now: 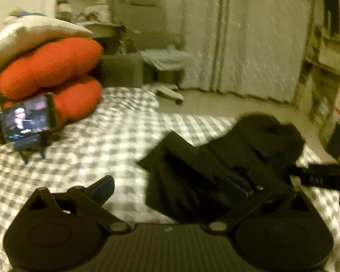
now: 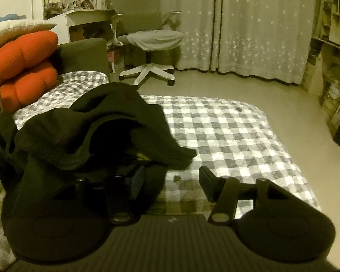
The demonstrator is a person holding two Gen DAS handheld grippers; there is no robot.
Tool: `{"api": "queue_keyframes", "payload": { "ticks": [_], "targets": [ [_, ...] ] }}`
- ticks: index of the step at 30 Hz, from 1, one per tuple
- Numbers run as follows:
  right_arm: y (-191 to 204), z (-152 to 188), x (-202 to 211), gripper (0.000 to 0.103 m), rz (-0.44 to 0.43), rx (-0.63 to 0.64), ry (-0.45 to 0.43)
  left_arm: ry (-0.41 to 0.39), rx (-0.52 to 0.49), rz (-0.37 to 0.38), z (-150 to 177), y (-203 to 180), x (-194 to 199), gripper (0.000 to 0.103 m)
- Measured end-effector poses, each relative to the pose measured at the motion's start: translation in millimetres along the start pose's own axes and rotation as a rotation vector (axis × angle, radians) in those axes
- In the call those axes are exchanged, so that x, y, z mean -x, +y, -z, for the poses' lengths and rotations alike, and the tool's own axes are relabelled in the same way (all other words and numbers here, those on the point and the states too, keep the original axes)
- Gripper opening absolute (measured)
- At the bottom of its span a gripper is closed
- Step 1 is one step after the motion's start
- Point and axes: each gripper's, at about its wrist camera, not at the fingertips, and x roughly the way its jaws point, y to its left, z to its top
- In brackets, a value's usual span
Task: Fold clothes
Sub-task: 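Close the left gripper on the black garment while the right gripper grasps another edge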
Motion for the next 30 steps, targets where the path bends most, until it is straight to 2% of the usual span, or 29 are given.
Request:
{"api": "queue_keyframes", "payload": {
  "ticks": [4,10,13,14,15,16,17,18,19,20,21,23,25,30],
  "targets": [
    [-2.1,-0.5,-0.1,0.057,-0.004,-0.009,-0.003,0.004,0.008,0.004,-0.9,5.2,-2.3,0.102],
    [-3.8,-2.1,2.9,0.056,-0.022,-0.007,-0.025,-0.046,-0.134,0.05,-2.2,-13.3,1.3,0.102],
    [-7.4,-4.2,0.8,0.043,-0.026,-0.003,-0.029,-0.042,-0.196,0.085,-1.4,-21.0,-5.5,0.102],
    [-8.0,-4.8,-0.7,0.026,-0.031,0.004,-0.027,-0.037,-0.213,0.096,-0.9,-23.4,-8.8,0.102],
    [-8.2,-5.6,-2.8,0.0,-0.034,0.013,-0.022,-0.042,-0.235,0.108,-0.3,-26.8,-10.9,0.102],
    [-8.3,-6.4,-4.8,0.0,-0.04,0.017,-0.015,-0.048,-0.256,0.119,0.3,-30.3,-12.9,0.102],
    [-8.6,-7.3,-6.2,0.0,-0.045,0.02,-0.013,-0.054,-0.278,0.13,0.9,-33.9,-14.9,0.098],
    [-10.2,-9.2,-4.8,0.0,-0.042,0.018,-0.034,-0.058,-0.295,0.141,1.3,-36.5,-17.1,0.086],
    [-11.7,-11.0,-3.4,0.0,-0.039,0.017,-0.054,-0.045,-0.3,0.146,1.1,-38.1,-21.1,0.079],
    [-13.2,-12.9,-2.0,0.0,-0.036,0.016,-0.074,-0.031,-0.304,0.15,0.7,-39.5,-25.3,0.063],
    [-14.9,-14.7,-0.2,0.0,-0.035,0.014,-0.096,-0.008,-0.29,0.162,-0.2,-37.9,-28.4,0.038],
    [-19.9,-17.9,5.9,0.0,-0.05,0.003,-0.15,0.019,-0.25,0.18,-2.8,-31.5,-30.9,0.016],
    [-24.4,-21.0,11.3,0.0,-0.064,-0.008,-0.2,0.018,-0.202,0.19,-6.2,-22.3,-29.5,0.011],
    [-22.2,-21.3,5.1,0.0,-0.098,0.002,-0.171,-0.019,-0.085,0.143,-13.7,3.1,-24.1,0.006]
  ]
}}
